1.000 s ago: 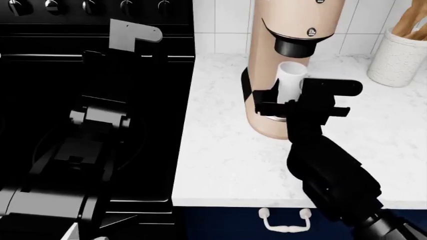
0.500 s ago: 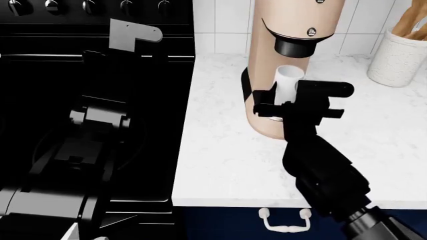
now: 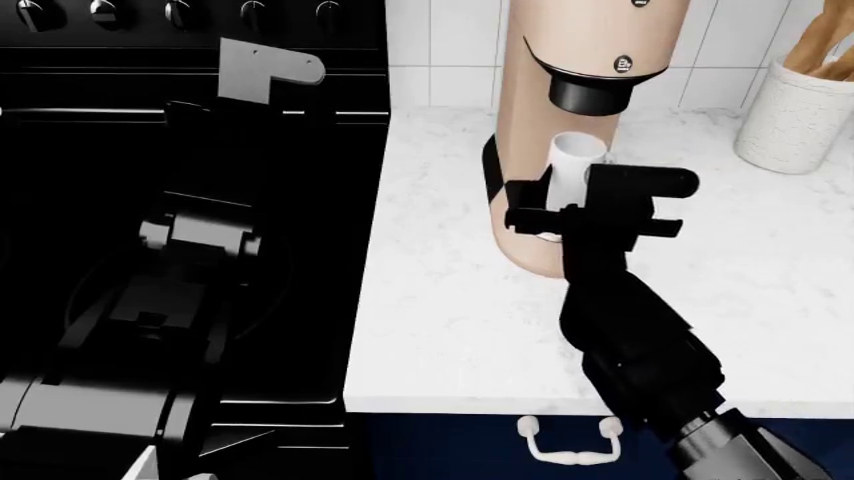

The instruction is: Pick the mug from the cabinet, place it under the coffee machine dispenser, and press the start button.

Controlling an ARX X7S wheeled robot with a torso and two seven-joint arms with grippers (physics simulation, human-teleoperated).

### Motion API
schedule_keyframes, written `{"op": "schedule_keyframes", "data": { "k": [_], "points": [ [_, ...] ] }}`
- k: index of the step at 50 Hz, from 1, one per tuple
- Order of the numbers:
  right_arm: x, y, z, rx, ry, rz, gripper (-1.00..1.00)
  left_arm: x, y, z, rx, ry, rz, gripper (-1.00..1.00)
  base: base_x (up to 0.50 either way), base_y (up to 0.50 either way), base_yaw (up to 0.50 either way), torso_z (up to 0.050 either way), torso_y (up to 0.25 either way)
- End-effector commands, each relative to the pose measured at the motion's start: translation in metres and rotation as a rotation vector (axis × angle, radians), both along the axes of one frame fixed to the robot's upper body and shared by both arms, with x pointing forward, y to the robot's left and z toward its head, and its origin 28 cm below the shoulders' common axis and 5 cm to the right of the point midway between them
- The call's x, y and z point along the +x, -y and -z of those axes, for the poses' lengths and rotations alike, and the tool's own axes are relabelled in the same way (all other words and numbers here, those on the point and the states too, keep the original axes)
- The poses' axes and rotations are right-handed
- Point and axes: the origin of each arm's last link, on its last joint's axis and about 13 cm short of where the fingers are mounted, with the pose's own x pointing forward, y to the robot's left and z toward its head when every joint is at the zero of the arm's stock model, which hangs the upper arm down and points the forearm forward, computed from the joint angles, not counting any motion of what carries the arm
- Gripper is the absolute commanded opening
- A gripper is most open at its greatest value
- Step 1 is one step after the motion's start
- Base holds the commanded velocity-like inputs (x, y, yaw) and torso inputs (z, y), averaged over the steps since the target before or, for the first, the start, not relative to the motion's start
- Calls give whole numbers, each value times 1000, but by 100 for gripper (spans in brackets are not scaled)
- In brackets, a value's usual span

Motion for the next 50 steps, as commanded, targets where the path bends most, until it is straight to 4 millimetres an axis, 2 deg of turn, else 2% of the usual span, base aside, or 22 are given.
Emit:
{"op": "schedule_keyframes", "data": {
  "k": [1,2,3,25,50],
  "points": [
    [3,0,6,-10,-9,14,-100,0,0,0,0,1,0,100,0,0,0,0,0],
    [3,0,6,-11,-9,16,-100,0,0,0,0,1,0,100,0,0,0,0,0],
    [3,0,6,-12,-9,20,100,0,0,0,0,2,0,100,0,0,0,0,0],
    [-1,2,6,-2,-10,24,100,0,0,0,2,3,-1,100,0,0,0,0,0],
    [-42,7,-10,12,18,-40,100,0,0,0,1,4,-1,100,0,0,0,0,0]
  ]
}}
